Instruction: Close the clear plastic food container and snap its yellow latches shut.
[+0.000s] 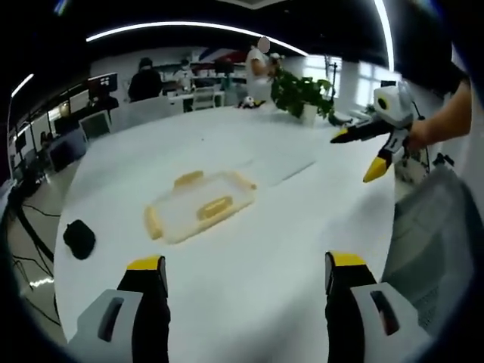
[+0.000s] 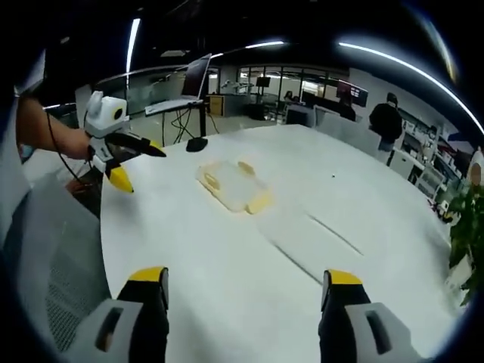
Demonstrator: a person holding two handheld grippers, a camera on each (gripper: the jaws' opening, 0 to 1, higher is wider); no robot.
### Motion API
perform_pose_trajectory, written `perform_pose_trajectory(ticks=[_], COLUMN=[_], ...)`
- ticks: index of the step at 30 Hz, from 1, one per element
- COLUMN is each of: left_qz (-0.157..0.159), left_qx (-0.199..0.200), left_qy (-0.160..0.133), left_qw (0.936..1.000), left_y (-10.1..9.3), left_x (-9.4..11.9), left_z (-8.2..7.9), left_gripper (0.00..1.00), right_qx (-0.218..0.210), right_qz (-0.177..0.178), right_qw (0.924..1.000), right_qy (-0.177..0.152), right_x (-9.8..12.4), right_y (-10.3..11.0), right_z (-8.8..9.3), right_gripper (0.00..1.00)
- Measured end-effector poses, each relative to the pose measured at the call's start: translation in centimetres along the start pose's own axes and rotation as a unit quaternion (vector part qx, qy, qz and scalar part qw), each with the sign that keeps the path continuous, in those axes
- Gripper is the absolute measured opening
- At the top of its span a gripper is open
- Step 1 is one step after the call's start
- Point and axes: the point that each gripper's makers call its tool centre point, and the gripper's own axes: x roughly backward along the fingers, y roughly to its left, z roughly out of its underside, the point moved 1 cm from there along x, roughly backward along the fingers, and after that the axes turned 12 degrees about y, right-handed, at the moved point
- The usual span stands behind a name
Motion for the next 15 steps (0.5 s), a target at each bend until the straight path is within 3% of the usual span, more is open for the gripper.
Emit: perform_pose_trajectory(ticks=[15], left_qz=[0.016], left_qx=[-0.049], left_qy=[0.016], left_qw=[0.9985], left_y=[2.1], left_x=[-1.1], left_z=[-1.2], left_gripper=[0.82], right_qx=[0.058], right_qz=[-0.019], right_qw=[0.9981], right_qy=[0.008], right_x=[-2.0], right_y=[-1.1], right_z=[-2.9], right_gripper=[0.81])
